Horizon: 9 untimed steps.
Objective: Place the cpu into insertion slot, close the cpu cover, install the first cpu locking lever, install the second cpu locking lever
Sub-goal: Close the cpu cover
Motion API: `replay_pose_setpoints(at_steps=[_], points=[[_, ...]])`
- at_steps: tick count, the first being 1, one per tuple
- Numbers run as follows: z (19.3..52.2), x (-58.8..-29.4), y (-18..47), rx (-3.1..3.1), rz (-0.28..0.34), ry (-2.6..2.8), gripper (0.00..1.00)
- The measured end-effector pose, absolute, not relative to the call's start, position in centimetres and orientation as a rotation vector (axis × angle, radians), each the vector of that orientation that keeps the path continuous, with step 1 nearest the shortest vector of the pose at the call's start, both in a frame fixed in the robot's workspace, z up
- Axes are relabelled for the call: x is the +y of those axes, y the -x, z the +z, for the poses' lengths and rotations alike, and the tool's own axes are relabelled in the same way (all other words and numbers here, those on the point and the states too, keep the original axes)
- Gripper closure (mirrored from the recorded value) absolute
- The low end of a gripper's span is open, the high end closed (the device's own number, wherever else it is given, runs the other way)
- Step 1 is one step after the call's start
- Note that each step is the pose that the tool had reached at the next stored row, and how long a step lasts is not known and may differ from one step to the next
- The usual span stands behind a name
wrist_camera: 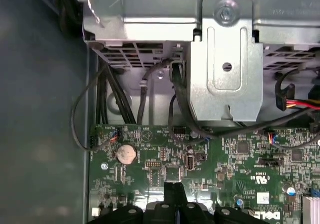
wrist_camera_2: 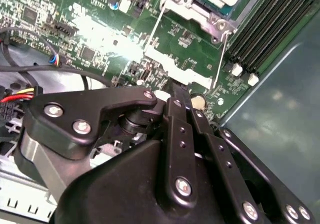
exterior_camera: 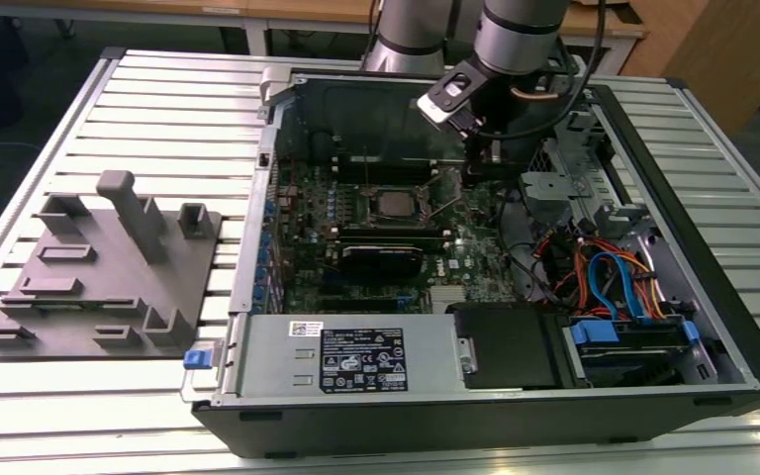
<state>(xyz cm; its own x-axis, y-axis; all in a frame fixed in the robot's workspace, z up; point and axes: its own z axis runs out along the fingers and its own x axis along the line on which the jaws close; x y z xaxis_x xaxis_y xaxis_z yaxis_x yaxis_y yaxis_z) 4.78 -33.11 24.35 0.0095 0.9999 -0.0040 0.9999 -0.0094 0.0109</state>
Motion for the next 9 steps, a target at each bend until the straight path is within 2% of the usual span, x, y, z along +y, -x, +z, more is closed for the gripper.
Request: replay_pose_setpoints(at_steps=[9], points=[[24.32, -33.11, -4.72, 2.203, 0.008, -2.225, 0.9]])
